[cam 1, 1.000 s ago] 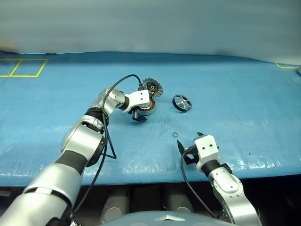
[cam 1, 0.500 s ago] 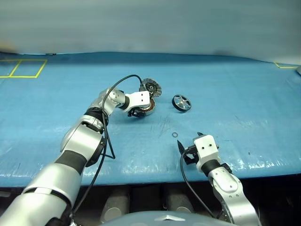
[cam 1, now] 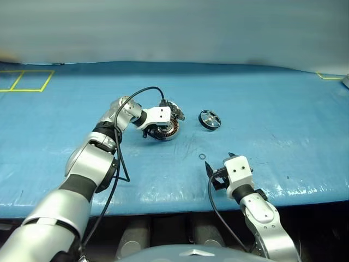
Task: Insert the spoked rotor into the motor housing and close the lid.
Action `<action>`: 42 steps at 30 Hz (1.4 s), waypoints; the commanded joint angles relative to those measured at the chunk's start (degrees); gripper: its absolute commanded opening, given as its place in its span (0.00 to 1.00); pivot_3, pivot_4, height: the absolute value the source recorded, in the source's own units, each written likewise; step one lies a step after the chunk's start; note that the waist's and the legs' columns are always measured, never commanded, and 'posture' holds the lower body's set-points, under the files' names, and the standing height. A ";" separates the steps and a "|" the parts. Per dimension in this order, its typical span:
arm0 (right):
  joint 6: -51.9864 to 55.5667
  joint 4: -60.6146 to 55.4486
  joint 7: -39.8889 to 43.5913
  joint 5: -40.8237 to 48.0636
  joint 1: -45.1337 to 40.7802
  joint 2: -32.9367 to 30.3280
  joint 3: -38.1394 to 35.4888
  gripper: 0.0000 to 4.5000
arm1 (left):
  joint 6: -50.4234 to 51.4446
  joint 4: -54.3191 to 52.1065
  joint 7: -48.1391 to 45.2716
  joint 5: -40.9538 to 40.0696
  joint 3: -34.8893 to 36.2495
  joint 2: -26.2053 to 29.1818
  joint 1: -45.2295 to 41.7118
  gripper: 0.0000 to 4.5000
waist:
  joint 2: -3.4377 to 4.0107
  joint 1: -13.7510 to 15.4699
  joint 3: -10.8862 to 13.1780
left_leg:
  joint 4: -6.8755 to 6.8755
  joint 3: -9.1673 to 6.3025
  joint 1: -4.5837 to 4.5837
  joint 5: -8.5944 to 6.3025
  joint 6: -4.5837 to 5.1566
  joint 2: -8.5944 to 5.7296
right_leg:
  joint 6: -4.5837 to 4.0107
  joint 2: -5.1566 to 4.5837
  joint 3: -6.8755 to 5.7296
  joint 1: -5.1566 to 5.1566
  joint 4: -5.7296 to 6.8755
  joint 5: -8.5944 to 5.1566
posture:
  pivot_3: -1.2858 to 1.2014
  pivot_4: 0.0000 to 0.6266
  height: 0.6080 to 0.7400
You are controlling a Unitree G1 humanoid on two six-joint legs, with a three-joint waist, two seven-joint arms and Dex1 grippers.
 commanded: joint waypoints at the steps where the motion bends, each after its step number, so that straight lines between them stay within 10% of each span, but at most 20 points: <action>1: -1.41 -0.72 -0.31 -0.33 -0.80 0.53 0.41 1.00 | 11.63 -6.59 -6.06 -0.54 -1.18 1.11 4.01 0.42 | 0.02 -0.14 -0.01 | 0.00 -0.01 0.00 0.00 0.00 0.01 | 0.00 0.00 0.00 0.00 0.00 0.00 | 0.52 0.24 1.00; 12: -2.62 2.91 0.61 -0.07 -3.97 0.61 1.22 1.00 | 60.11 -57.87 -10.34 -1.20 -5.95 9.25 24.13 0.42 | 0.32 -1.23 -0.19 | -0.09 -0.07 0.14 -0.02 -0.01 0.10 | -0.19 -0.01 0.05 0.03 0.04 -0.11 | 0.52 0.24 1.00; 22: -3.50 5.15 1.98 -0.39 -6.08 0.23 2.44 1.00 | 75.68 -77.29 -6.70 -8.78 -10.44 12.73 28.25 0.42 | 0.46 -0.39 -0.27 | -0.09 -0.10 0.12 -0.04 -0.04 0.05 | -0.19 -0.11 0.03 0.04 -0.03 -0.14 | 0.52 0.24 1.00; 27: -3.68 5.64 2.20 -0.57 -6.39 0.15 2.43 1.00 | 70.26 -73.44 0.49 -9.71 -9.31 11.73 28.11 0.42 | 0.50 0.34 -0.28 | -0.11 -0.12 0.10 -0.05 -0.05 0.04 | -0.17 -0.12 0.01 0.00 -0.05 -0.15 | 0.52 0.24 1.00; 33: -3.71 5.76 2.39 -0.82 -6.12 -0.20 2.41 1.00 | 60.96 -71.67 0.72 -13.23 -9.01 13.85 27.75 0.85 | 0.46 0.47 -0.26 | -0.03 -0.06 0.06 -0.05 -0.09 0.06 | -0.16 -0.22 0.01 -0.31 -0.04 -0.15 | 0.52 0.24 1.00; 42: -4.04 6.96 2.06 -0.64 -6.29 0.07 2.30 1.00 | 43.38 -70.25 -4.64 -19.00 -6.94 20.12 26.03 0.85 | 0.42 0.55 -0.19 | -0.26 0.03 -0.35 -0.06 -0.06 0.03 | -0.22 -0.17 0.01 -0.59 -0.04 -0.16 | 0.52 0.24 1.00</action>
